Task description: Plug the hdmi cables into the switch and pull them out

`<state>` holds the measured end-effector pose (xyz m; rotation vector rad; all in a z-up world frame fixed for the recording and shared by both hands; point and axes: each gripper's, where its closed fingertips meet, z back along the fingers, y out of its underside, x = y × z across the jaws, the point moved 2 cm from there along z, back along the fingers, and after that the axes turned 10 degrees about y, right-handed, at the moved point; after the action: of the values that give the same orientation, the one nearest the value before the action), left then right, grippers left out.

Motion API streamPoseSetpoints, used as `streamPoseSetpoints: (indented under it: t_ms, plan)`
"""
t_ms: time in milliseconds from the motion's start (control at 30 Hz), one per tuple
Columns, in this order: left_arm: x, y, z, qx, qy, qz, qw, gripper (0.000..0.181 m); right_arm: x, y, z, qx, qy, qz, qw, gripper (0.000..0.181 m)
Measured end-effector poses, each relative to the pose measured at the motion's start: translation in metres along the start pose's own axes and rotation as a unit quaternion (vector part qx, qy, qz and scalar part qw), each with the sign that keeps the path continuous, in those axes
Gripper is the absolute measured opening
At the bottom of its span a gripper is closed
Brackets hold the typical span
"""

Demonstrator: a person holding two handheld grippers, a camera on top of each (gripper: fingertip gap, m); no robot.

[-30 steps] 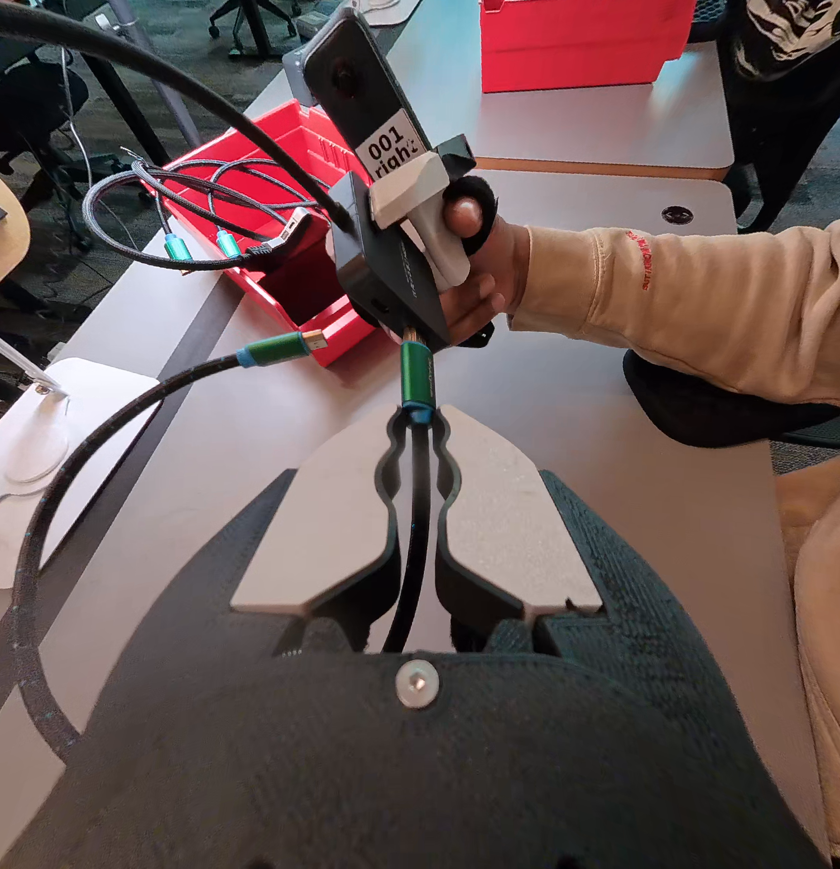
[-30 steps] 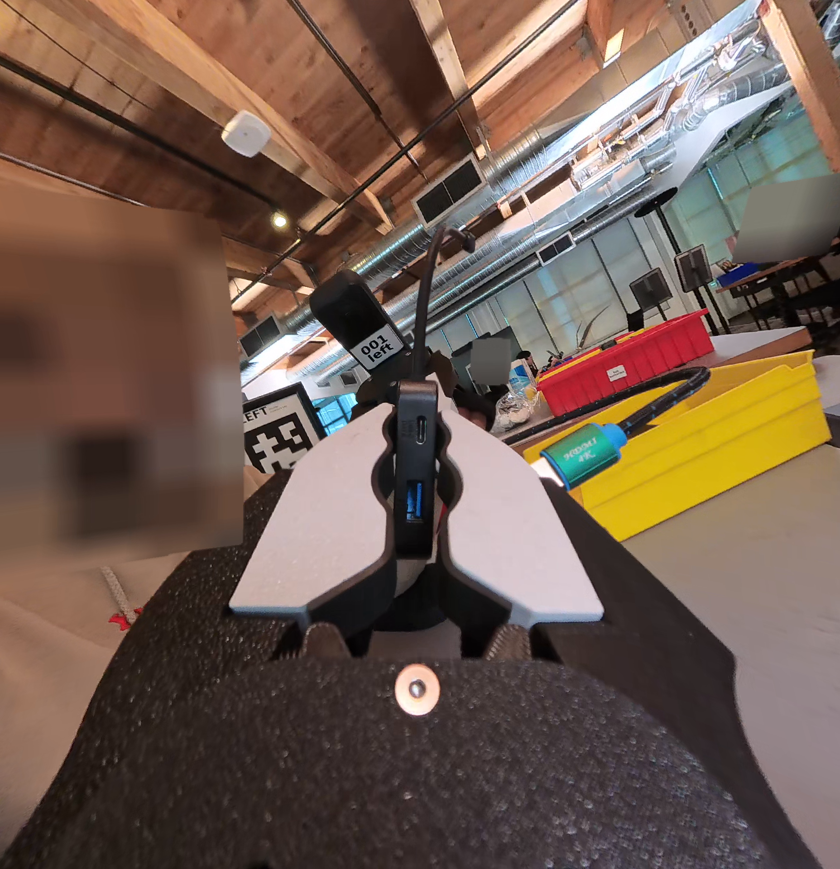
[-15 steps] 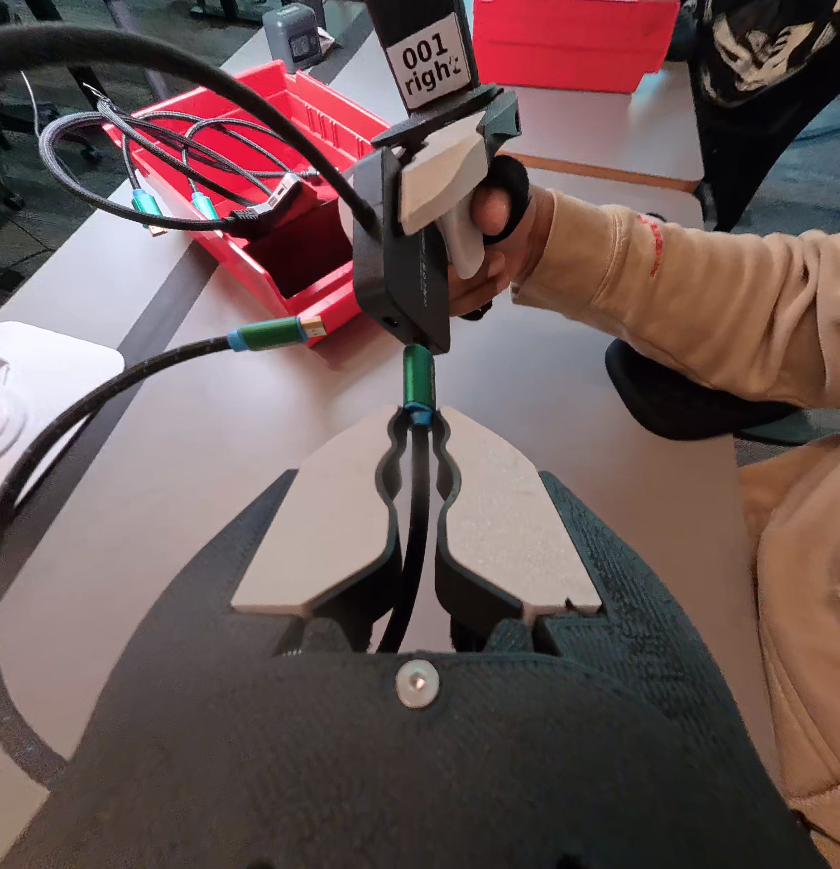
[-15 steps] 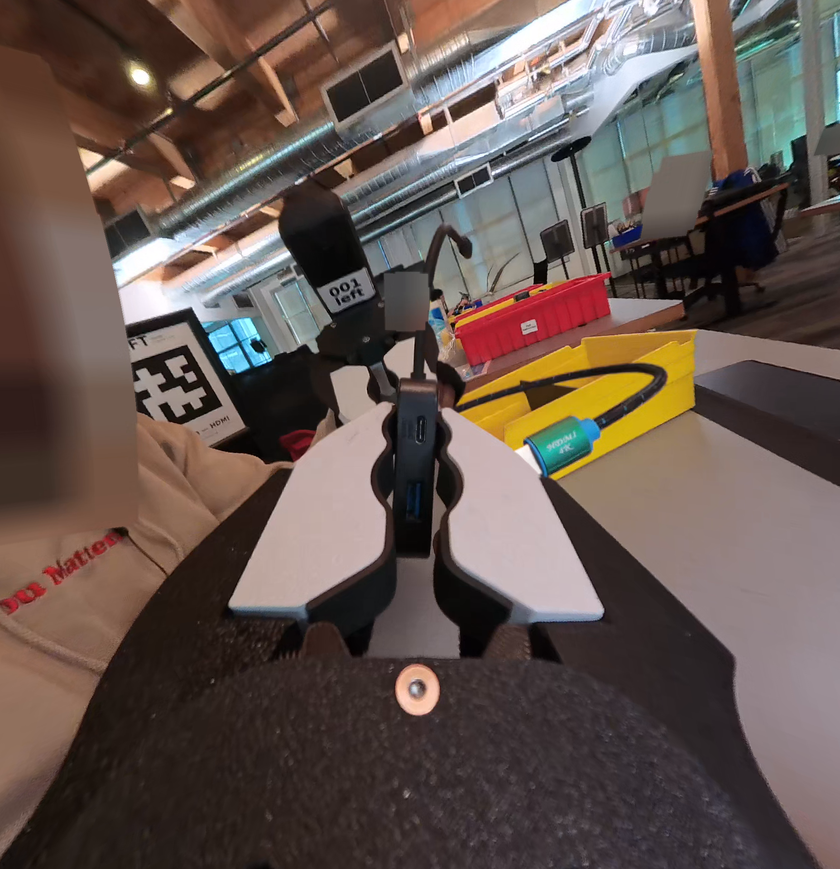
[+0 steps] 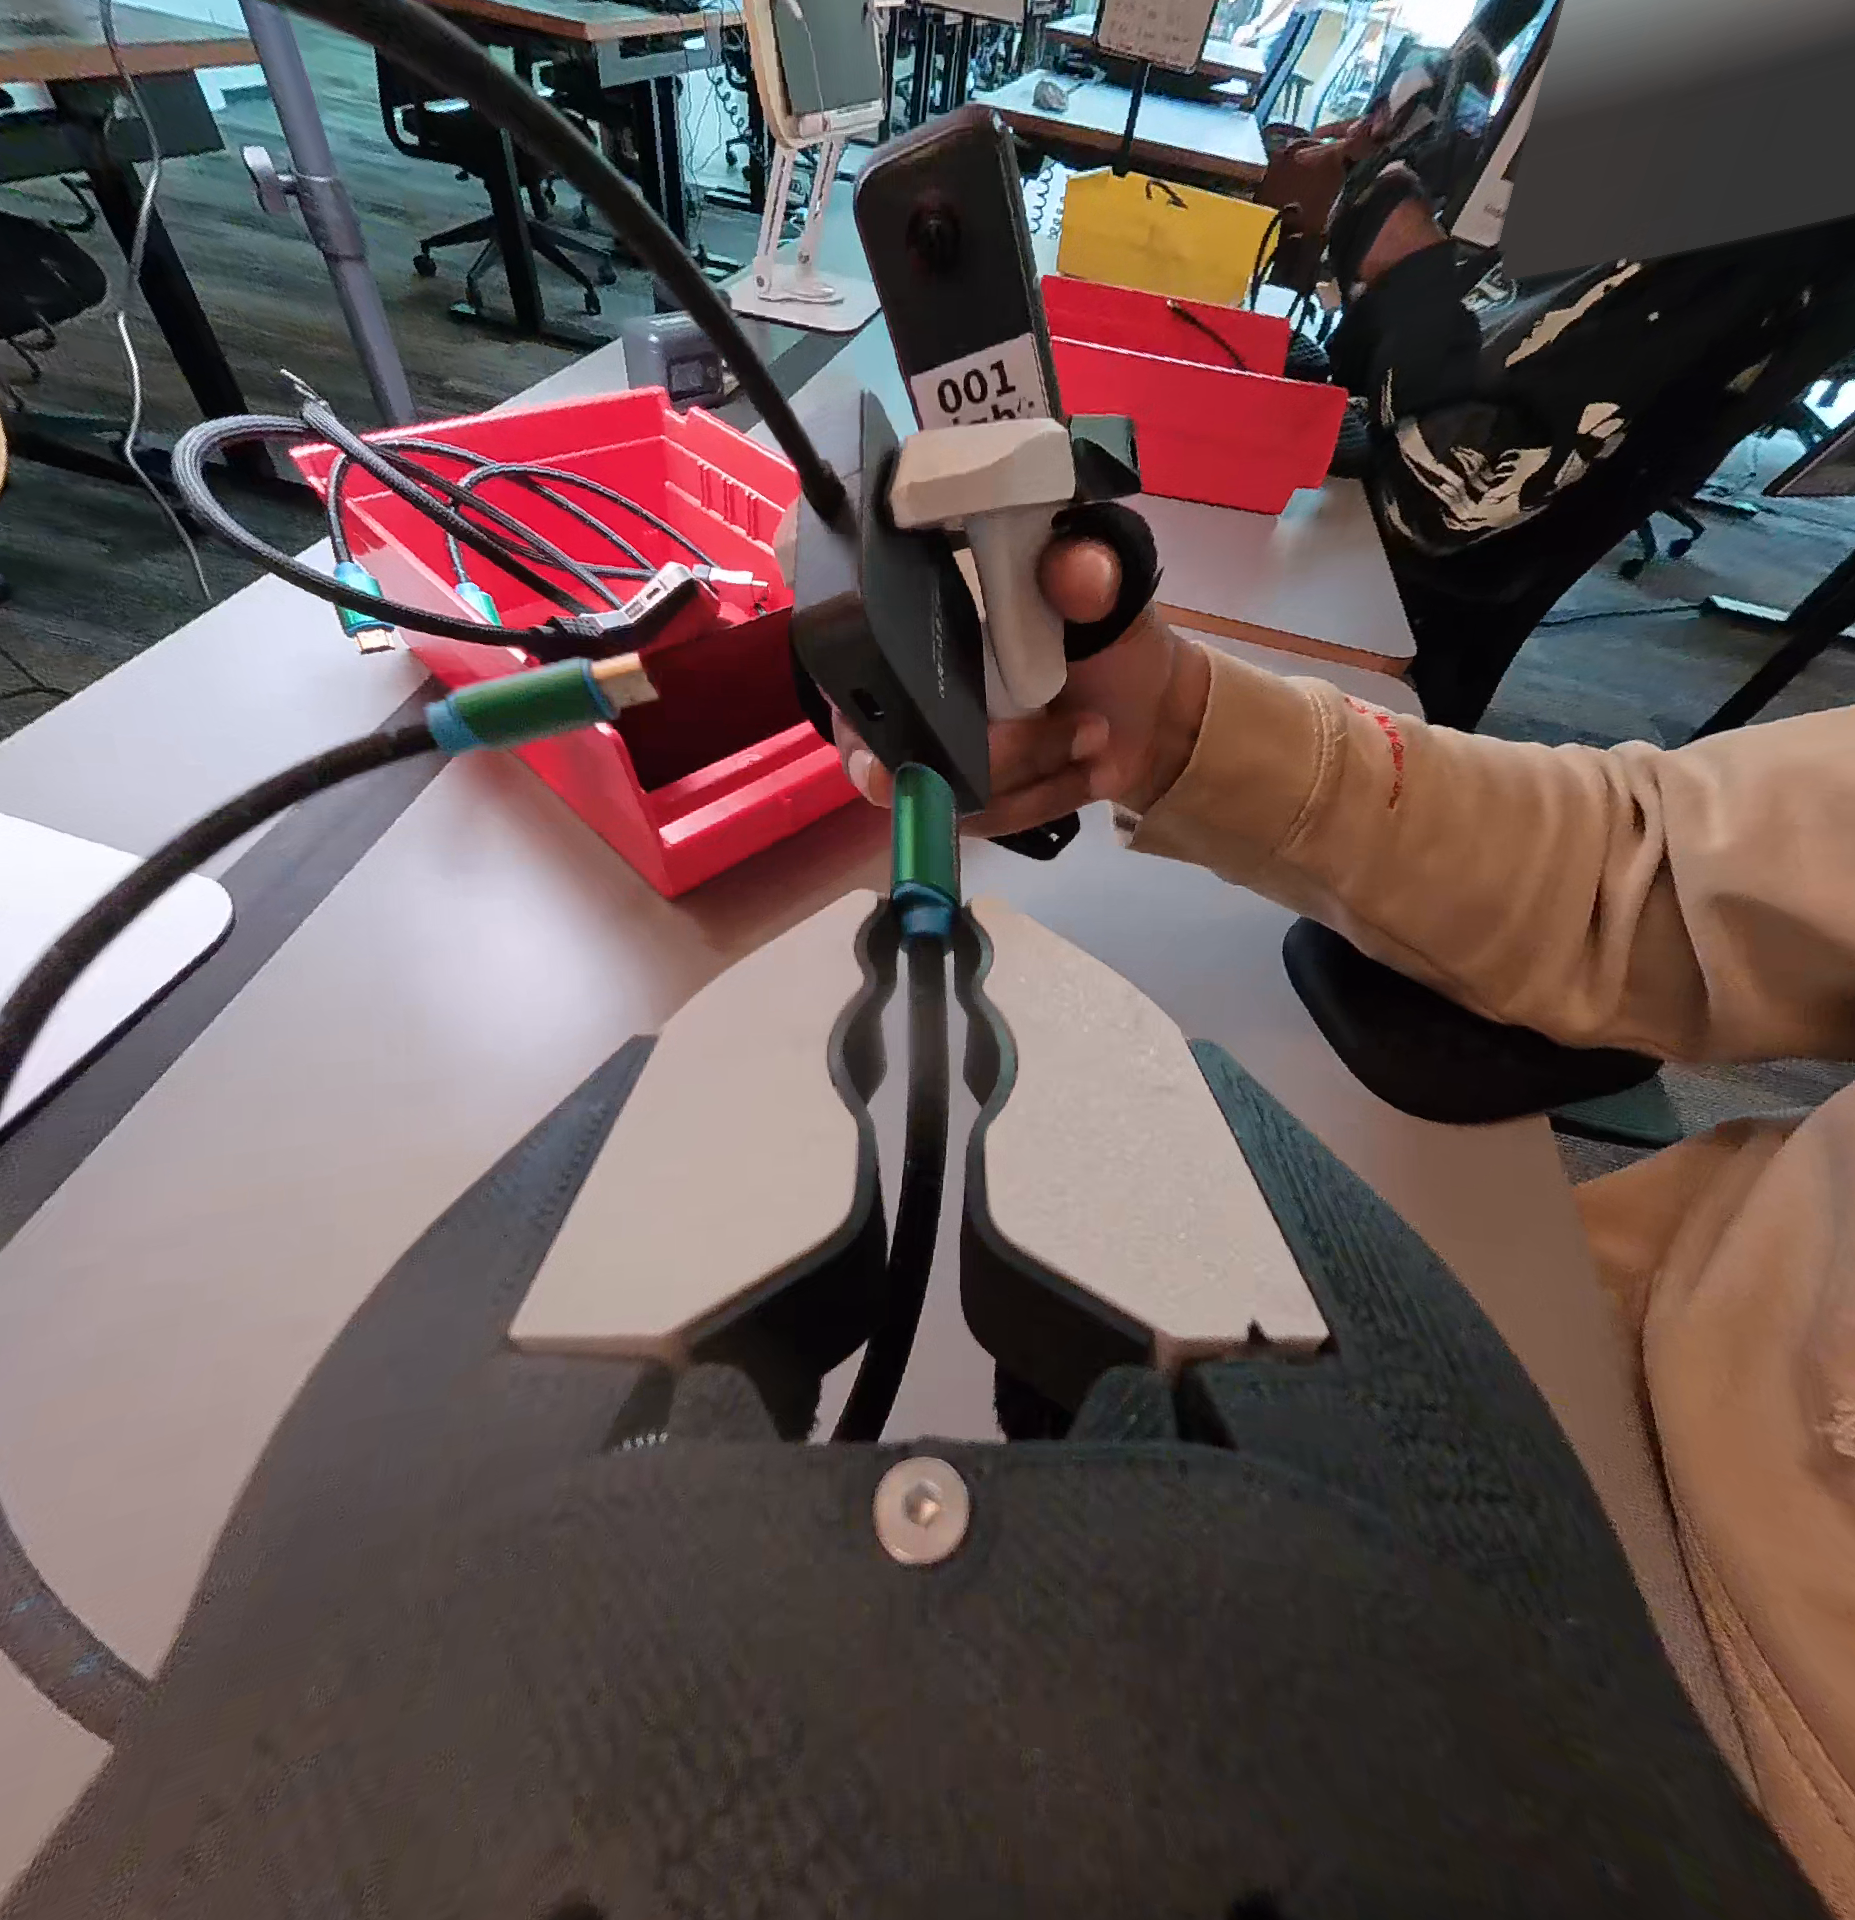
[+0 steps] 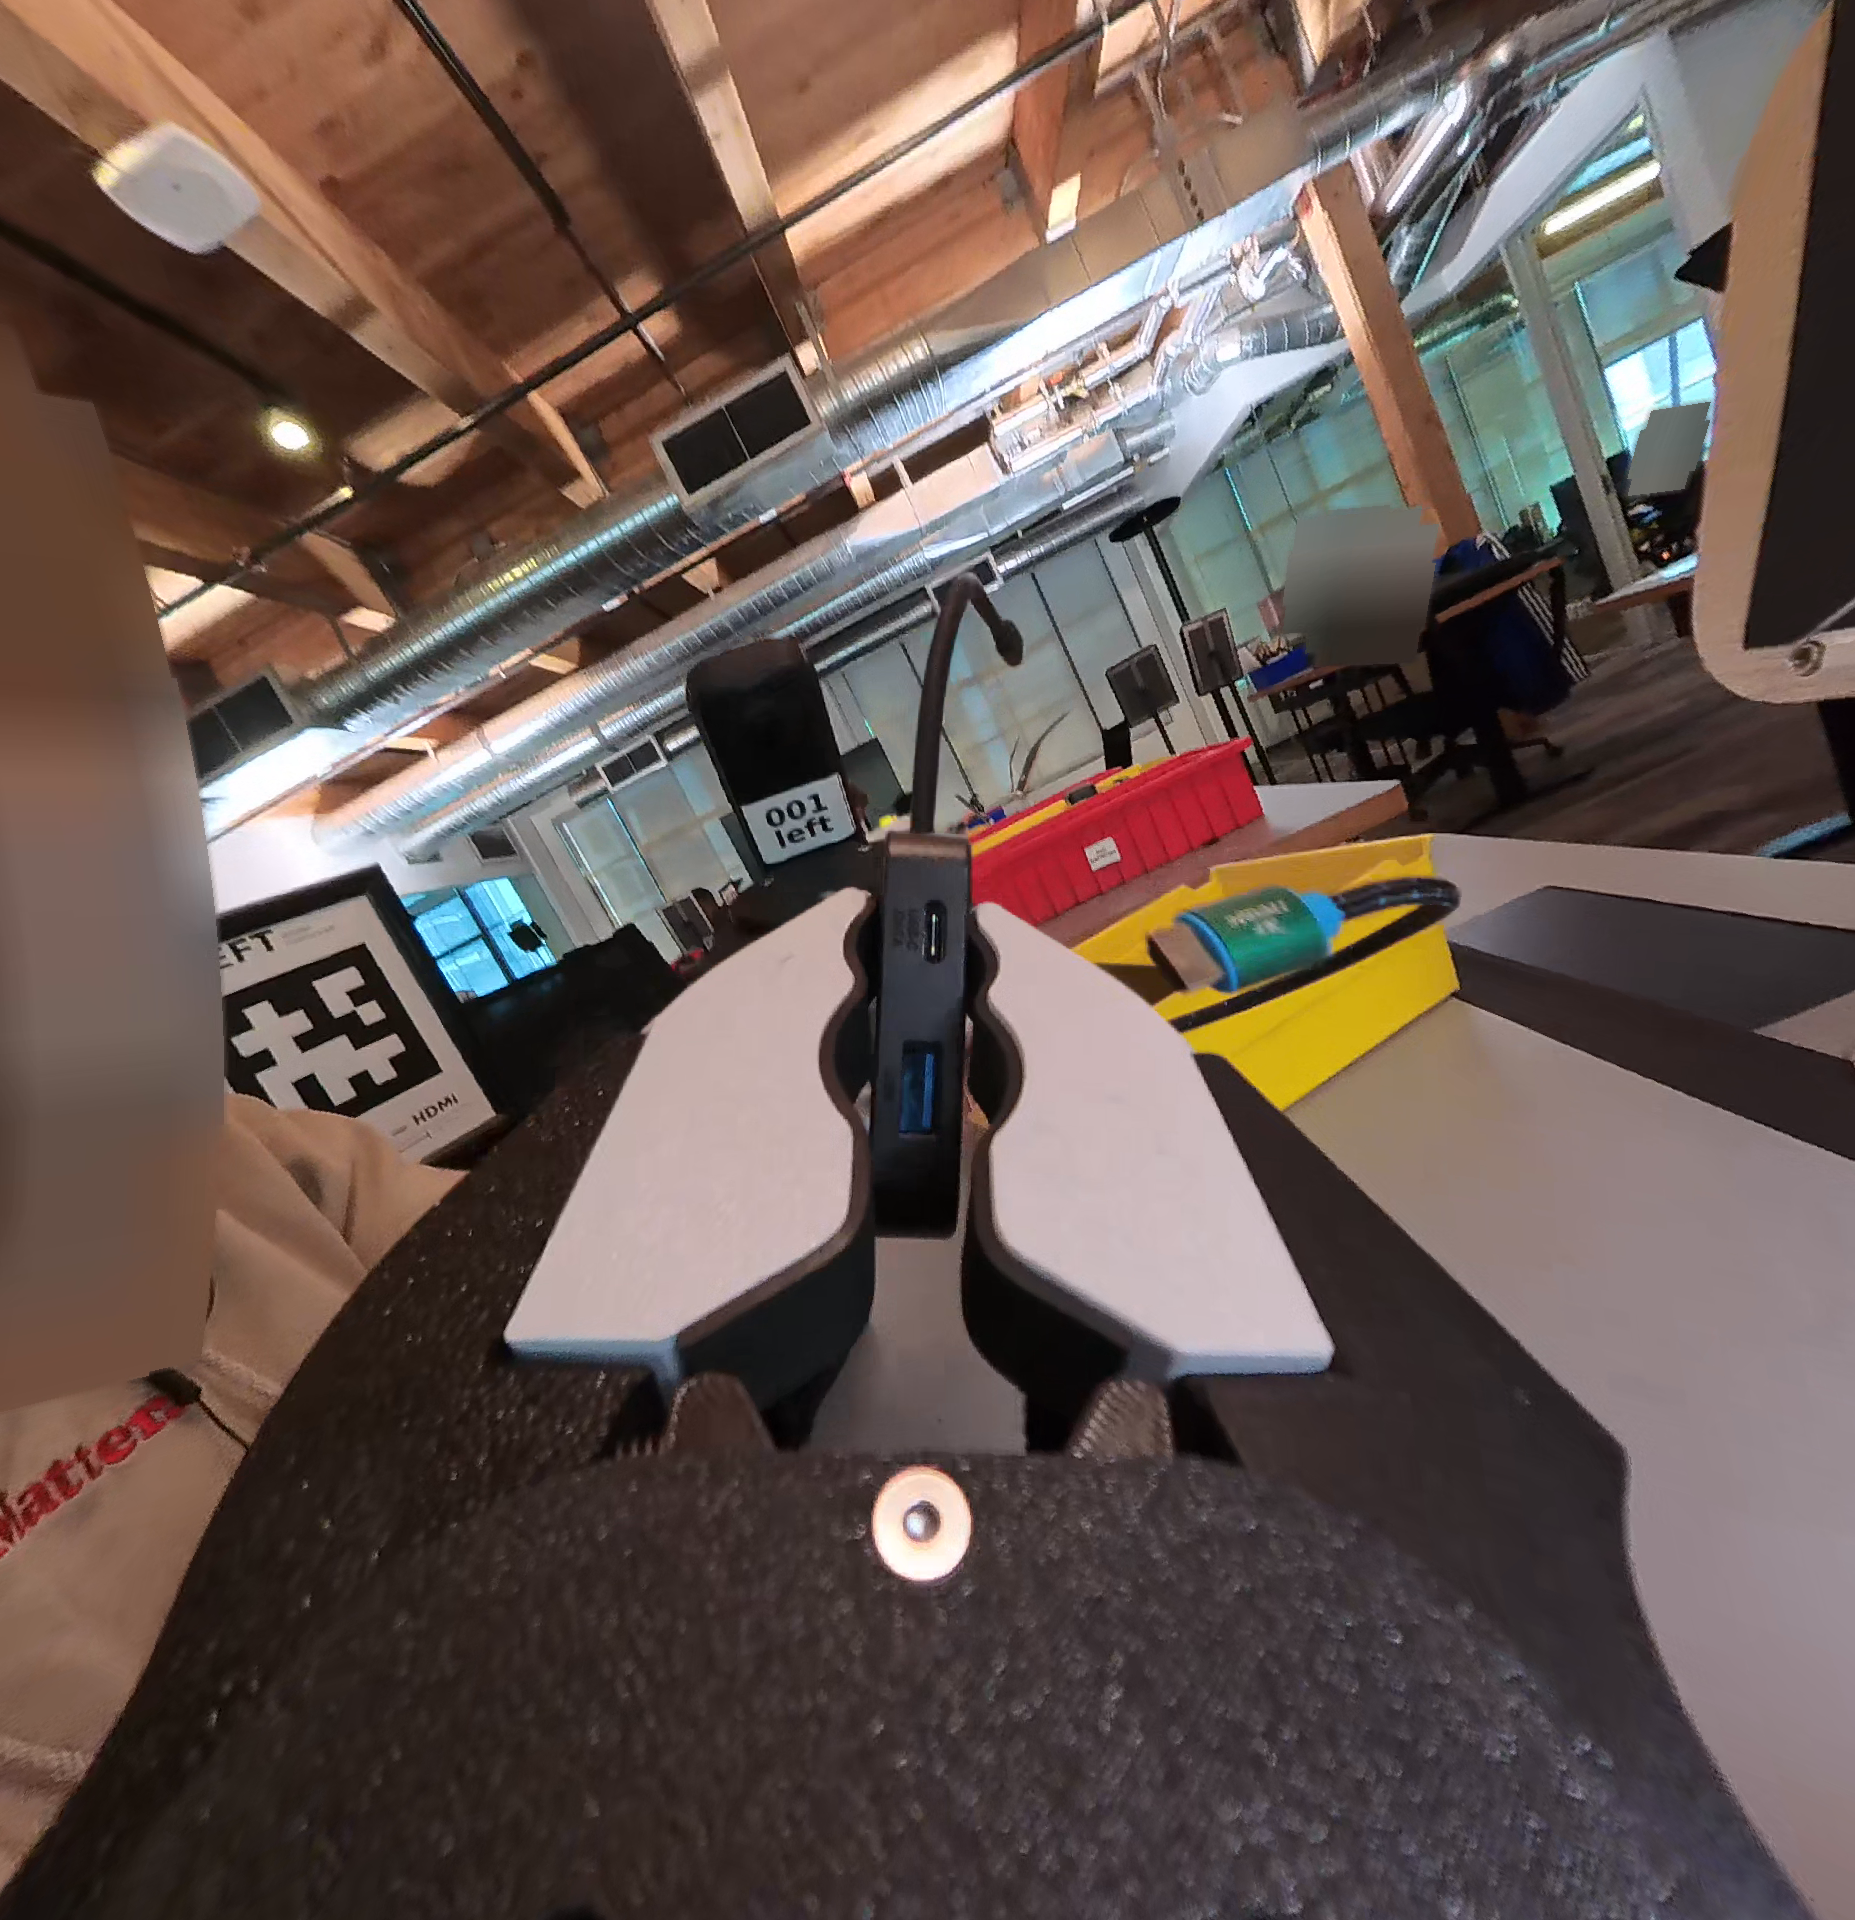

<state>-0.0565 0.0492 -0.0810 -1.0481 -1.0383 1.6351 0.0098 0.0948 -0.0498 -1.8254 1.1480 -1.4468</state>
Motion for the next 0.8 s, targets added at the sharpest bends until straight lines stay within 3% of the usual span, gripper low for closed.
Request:
streamPoseSetpoints:
  t_ms: [200,300,433,567,800]
  plan:
    - [-0.006,-0.003,0.008,-0.002,0.016,-0.011,1.0,0.011,0.006,0.012,0.007,0.105,0.036,0.102,0.989,0.025]
    - [-0.01,0.0,0.012,0.023,0.019,-0.023,0.999,0.011,0.013,0.018,0.012,0.144,0.03,0.131,0.98,0.019]
    - [-0.007,0.008,0.015,0.056,0.003,-0.029,0.998,0.01,0.016,0.028,0.008,0.17,0.018,0.118,0.978,0.014]
    - [-0.003,0.01,0.021,0.038,0.023,0.01,0.999,0.01,0.013,0.043,0.007,0.207,0.028,0.149,0.967,0.014]
    - [-0.013,0.035,0.007,0.117,0.071,0.014,0.99,0.01,0.017,0.057,0.013,0.274,0.007,0.139,0.952,0.013]
